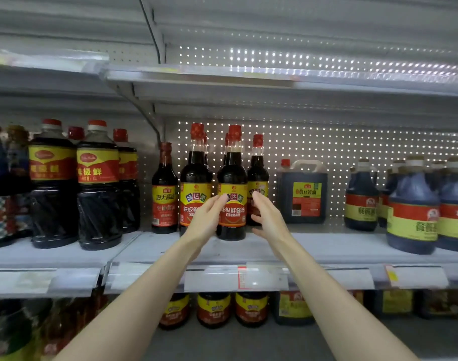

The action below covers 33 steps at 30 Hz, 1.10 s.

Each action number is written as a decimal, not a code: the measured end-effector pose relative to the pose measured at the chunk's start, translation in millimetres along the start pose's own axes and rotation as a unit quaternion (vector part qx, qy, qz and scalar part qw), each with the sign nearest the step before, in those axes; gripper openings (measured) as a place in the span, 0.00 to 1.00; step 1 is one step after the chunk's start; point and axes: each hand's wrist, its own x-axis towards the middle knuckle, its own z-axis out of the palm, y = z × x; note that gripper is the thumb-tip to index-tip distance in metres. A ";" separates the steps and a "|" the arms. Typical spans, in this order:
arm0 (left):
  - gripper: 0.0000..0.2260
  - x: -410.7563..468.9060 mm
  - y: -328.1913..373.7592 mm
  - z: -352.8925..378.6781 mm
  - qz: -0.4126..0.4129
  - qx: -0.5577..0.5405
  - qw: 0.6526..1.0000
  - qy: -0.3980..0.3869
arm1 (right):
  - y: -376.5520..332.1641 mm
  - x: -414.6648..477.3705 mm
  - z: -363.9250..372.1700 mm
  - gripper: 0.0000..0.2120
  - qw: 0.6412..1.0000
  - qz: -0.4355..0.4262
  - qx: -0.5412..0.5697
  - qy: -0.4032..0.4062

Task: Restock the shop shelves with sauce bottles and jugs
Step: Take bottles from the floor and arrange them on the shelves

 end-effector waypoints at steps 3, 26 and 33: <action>0.26 -16.2 1.1 -2.5 0.043 0.037 0.998 -0.013 | -0.6 -18.9 -11.9 0.24 0.999 -0.025 -0.024 0.028; 0.21 -237.1 -192.3 194.5 -0.158 0.063 0.985 0.010 | 196.1 -221.8 -214.1 0.02 0.989 0.134 -0.057 -0.035; 0.24 -306.8 -328.2 230.2 -0.294 0.033 0.955 0.022 | 341.8 -286.9 -235.1 0.02 0.962 0.266 -0.062 -0.026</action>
